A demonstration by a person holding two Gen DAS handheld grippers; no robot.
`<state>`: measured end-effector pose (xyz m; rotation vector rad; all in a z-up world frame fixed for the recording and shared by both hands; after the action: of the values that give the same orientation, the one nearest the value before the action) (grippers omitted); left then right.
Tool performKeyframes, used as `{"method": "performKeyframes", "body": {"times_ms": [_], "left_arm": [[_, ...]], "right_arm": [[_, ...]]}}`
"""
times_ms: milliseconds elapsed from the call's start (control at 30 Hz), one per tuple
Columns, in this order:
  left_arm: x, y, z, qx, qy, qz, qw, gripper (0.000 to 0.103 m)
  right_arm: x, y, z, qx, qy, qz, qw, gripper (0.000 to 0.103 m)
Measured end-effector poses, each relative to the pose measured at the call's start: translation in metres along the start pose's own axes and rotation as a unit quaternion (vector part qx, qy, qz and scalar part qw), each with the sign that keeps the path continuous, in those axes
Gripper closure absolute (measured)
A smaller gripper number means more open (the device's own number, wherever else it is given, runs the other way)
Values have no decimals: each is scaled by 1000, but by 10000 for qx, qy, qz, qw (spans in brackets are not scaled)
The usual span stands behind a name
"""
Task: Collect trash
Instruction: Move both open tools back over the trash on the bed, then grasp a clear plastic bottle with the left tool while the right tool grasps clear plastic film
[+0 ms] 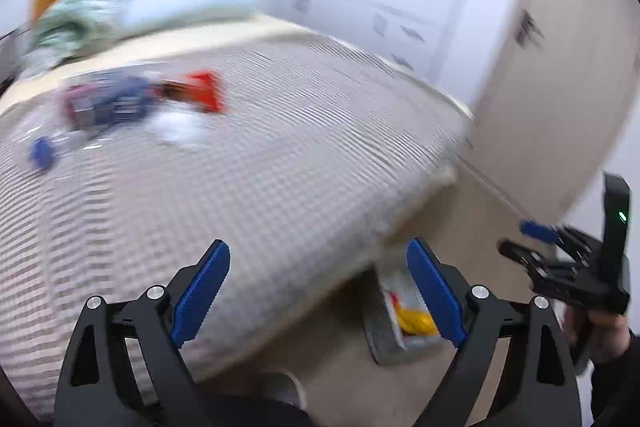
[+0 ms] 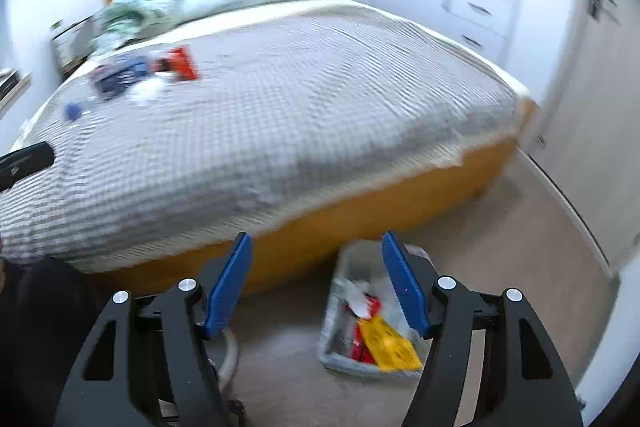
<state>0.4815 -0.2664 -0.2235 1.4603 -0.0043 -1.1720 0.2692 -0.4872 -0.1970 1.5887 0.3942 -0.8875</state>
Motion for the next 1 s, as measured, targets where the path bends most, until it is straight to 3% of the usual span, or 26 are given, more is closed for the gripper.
{"method": "performKeyframes", "body": {"times_ms": [200, 467, 533, 667, 700, 767, 800, 933, 1000], "left_arm": [[-41, 6, -119, -929, 415, 515, 9935, 16], [-52, 18, -253, -2495, 366, 963, 9629, 17], [-38, 21, -273, -2643, 422, 893, 9594, 25], [5, 31, -302, -2478, 780, 599, 9638, 37], [21, 33, -309, -2521, 848, 469, 9628, 44], [36, 32, -319, -2717, 678, 362, 9593, 49], [45, 31, -321, -2835, 611, 279, 9566, 55], [57, 27, -329, -2983, 623, -45, 9524, 103], [58, 22, -333, -3122, 606, -267, 9477, 103]], "right_arm": [[3, 25, -81, -459, 297, 232, 9982, 38], [26, 46, -151, -584, 634, 183, 9961, 38], [32, 53, -165, -690, 643, 192, 9954, 38], [40, 65, -182, -788, 667, 159, 9945, 38], [43, 68, -185, -817, 660, 155, 9943, 38], [47, 71, -191, -875, 610, 143, 9942, 38], [51, 72, -193, -890, 578, 122, 9943, 38], [70, 78, -199, -798, 570, -21, 9952, 38], [84, 86, -206, -765, 635, -26, 9950, 38]]}}
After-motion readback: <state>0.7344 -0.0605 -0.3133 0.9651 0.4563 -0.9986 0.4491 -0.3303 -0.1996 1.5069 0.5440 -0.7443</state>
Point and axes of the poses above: each gripper's, at about its wrist camera, not at the fingertips, and x roughly the way its jaws point, z to its right, y to its top, the point moved 6 cm from there along x, roughly the way its jaws point
